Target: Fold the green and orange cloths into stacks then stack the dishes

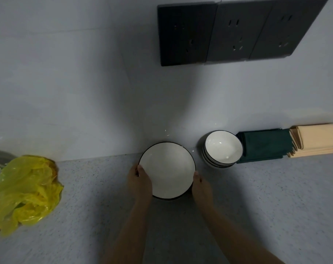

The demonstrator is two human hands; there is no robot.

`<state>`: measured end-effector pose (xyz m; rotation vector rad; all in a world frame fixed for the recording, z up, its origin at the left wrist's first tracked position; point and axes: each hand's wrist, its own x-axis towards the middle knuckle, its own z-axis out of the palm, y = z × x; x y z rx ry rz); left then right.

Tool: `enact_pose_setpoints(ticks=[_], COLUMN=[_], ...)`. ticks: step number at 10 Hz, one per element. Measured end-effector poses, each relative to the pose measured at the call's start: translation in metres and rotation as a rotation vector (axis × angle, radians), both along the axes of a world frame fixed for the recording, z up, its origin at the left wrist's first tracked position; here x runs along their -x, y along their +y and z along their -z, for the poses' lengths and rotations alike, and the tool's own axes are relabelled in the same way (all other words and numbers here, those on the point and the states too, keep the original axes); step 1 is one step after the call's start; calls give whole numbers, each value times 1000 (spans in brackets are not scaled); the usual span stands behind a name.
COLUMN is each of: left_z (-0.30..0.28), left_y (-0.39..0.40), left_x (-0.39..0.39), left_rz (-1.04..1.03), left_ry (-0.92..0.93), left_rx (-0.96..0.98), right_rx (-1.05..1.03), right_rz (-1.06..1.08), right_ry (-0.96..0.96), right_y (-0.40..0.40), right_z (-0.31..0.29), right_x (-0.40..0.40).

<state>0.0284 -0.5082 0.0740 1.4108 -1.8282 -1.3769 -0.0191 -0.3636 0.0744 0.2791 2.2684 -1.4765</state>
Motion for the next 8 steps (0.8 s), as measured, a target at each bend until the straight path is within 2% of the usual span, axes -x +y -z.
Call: enact_pose_setpoints(ticks=[3, 4, 5, 7, 8], left_z=[-9, -9, -19, -64, -89], left_y=[28, 29, 37, 69, 100], left_x=[12, 12, 11, 13, 9], left_rz=[66, 113, 149, 240, 341], left_ry=[1, -14, -73, -121, -111], left_rx=[-115, -130, -114, -21, 74], right_rx=[62, 41, 29, 104, 193], right_rz=[92, 19, -97, -55, 8], right_ry=[-42, -69, -103, -163, -98], right_y=[30, 38, 49, 77, 107], right_z=[0, -4, -16, -39, -71], right_x=[14, 18, 18, 19, 17])
